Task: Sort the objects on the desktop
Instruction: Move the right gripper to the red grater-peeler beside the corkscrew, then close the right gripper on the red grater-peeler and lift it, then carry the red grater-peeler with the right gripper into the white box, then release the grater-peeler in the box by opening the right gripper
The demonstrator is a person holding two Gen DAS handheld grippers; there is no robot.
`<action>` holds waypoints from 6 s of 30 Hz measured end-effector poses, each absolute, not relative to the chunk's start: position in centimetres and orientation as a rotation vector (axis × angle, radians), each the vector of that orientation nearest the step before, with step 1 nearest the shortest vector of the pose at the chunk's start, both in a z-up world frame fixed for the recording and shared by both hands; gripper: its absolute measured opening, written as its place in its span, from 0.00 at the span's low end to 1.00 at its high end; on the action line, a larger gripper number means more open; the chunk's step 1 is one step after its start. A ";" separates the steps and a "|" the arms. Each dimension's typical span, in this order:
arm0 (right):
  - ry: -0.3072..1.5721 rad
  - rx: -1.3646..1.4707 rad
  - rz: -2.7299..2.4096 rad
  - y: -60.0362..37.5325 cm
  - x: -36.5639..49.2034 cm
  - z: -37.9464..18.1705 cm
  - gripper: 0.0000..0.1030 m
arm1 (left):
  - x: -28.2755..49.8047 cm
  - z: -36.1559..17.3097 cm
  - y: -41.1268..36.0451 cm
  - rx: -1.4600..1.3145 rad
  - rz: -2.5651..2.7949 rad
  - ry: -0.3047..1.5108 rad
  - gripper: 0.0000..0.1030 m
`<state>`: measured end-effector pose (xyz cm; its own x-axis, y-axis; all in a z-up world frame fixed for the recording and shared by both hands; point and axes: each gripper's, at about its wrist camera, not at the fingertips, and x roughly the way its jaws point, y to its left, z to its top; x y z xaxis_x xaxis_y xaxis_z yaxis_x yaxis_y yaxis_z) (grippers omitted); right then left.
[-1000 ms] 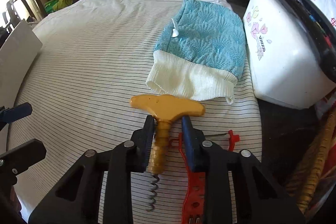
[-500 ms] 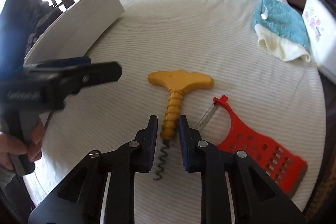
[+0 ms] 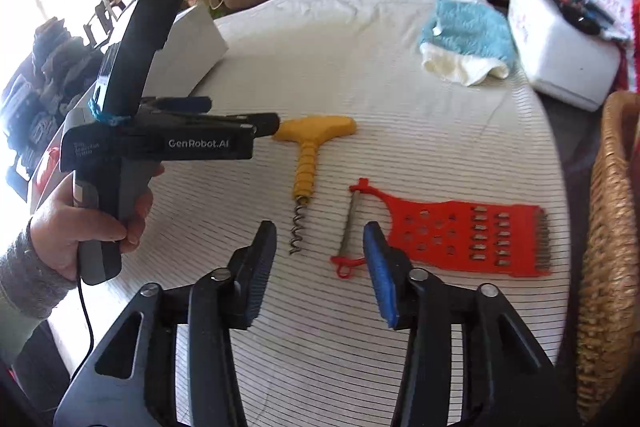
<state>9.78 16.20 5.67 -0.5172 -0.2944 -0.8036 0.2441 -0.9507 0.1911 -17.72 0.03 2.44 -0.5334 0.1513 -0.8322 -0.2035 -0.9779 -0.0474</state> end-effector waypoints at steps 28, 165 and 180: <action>-0.258 1.478 -2.523 22.2 16.4 6.5 0.73 | -10.8 3.2 13.7 -1.059 1.943 0.504 1.00; -0.080 1.802 -2.052 -21.4 3.0 5.2 0.27 | -0.6 8.2 -32.3 -1.415 2.549 -0.311 0.75; 0.066 1.602 -2.159 -20.1 6.3 11.8 0.36 | -0.1 9.4 -31.6 -1.433 2.590 -0.315 1.00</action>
<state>6.30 -20.14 11.77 -0.2252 -0.3233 -0.9191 0.3787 -0.8982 0.2232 -0.09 -31.62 9.37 -0.5264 0.2438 -0.8145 -0.0416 -0.9642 -0.2617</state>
